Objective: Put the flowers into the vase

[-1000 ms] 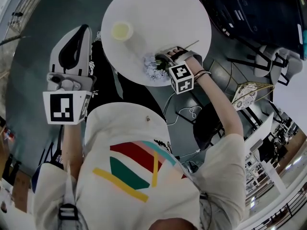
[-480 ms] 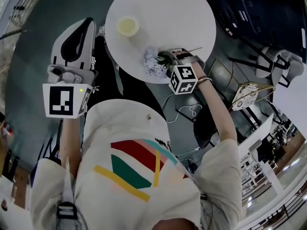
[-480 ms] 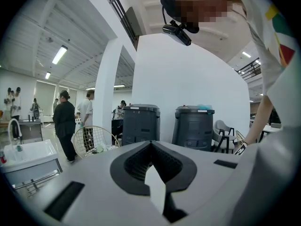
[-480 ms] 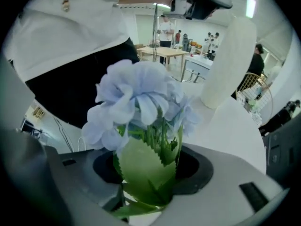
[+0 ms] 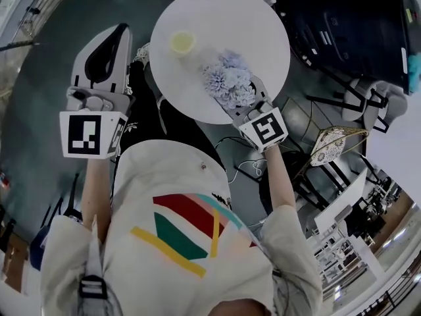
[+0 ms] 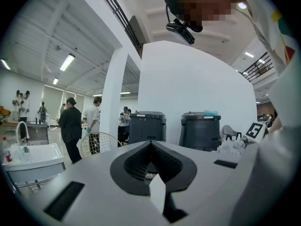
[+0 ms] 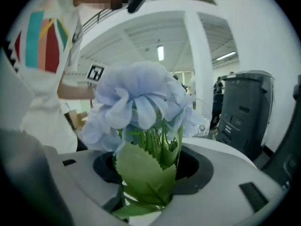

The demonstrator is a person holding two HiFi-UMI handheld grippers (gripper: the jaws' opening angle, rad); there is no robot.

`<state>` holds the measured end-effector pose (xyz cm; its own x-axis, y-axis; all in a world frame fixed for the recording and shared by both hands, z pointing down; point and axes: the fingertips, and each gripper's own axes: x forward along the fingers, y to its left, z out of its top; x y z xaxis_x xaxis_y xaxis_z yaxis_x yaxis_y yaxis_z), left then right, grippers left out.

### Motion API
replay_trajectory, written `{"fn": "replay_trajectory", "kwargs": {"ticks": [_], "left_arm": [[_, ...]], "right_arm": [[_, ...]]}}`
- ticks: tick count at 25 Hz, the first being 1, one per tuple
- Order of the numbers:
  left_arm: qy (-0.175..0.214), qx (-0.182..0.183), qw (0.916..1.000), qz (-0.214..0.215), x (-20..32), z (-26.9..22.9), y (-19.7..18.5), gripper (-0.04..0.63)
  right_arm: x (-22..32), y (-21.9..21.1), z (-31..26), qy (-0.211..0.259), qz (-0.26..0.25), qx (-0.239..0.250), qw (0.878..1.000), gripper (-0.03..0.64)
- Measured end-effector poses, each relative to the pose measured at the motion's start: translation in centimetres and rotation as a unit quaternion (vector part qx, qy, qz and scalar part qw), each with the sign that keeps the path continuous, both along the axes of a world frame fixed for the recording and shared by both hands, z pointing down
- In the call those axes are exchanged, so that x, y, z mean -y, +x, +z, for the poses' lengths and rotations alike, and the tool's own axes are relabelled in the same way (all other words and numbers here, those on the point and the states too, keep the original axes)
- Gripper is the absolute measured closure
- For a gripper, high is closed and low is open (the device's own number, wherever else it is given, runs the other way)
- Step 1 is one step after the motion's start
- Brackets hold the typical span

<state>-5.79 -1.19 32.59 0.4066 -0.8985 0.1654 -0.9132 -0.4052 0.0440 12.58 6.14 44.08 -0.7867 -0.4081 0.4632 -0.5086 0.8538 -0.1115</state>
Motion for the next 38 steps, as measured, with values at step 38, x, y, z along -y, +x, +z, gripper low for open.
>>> {"fn": "replay_trajectory", "kwargs": {"ticks": [38], "left_arm": [[-0.019,-0.022,0.9996,0.001,3.2,0.7,-4.7,0.588]], "right_arm": [[9.2,-10.8,-16.5,0.118,0.074,0.251,0.958,0.364]]}}
